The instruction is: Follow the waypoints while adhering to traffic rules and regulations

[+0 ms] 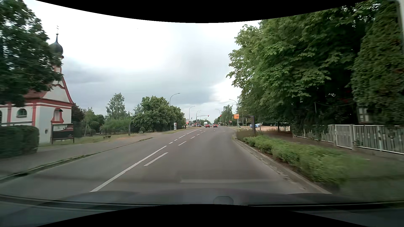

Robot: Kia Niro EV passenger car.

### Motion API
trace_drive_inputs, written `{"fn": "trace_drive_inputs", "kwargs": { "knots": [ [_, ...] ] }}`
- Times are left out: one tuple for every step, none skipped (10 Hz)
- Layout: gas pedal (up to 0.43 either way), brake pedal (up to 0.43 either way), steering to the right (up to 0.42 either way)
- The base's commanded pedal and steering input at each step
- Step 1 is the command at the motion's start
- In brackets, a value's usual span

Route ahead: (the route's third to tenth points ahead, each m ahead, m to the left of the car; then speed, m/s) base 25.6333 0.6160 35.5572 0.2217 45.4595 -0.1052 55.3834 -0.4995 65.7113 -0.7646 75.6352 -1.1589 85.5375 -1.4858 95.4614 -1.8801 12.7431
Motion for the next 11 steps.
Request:
{"fn": "trace_drive_inputs", "kwargs": {
  "knots": [
    [0.118, 0.000, 0.015],
    [0.118, 0.000, 0.015],
    [0.118, 0.000, 0.015],
    [0.118, 0.000, 0.017],
    [0.118, 0.000, 0.017],
    [0.087, 0.000, 0.017],
    [0.087, 0.000, 0.018],
    [0.087, 0.000, 0.018],
    [0.087, 0.000, 0.018],
    [0.087, 0.000, 0.017],
    [0.087, 0.000, 0.017]
  ]
}}
